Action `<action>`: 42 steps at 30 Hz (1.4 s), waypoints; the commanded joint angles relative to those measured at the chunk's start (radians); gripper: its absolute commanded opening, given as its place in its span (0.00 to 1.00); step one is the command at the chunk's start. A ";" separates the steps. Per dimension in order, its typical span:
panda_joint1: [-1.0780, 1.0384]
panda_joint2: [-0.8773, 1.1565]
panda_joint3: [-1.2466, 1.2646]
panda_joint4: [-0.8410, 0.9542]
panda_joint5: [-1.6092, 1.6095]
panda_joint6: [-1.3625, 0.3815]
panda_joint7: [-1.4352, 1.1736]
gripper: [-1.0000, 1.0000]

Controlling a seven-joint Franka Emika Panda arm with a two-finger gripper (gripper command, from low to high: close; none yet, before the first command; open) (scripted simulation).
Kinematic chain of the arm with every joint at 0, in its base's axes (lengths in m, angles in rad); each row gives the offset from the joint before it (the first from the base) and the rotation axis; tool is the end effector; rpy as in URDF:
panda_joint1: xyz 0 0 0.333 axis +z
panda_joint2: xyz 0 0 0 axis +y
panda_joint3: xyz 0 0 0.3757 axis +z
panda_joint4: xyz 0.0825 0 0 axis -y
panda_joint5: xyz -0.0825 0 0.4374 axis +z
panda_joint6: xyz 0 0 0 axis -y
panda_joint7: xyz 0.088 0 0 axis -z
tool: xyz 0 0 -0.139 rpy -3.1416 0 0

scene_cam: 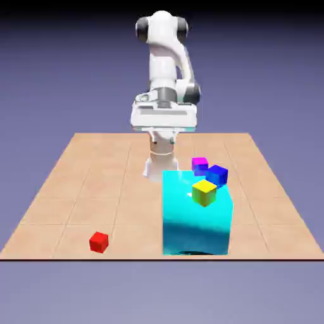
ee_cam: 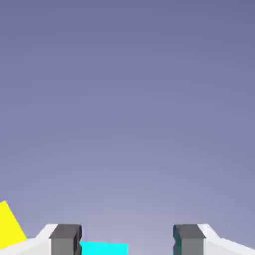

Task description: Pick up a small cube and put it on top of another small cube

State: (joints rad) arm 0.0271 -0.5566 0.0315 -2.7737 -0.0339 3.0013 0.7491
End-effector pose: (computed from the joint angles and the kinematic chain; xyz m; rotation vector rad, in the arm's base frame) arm 0.4300 0.0276 0.4616 -2.5354 0.8639 -1.0372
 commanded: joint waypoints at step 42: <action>-1.374 1.417 1.104 0.648 -1.316 -1.063 -0.591 0.50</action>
State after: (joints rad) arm -1.3468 0.8605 1.1355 -2.1261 -1.3503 1.9387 0.1583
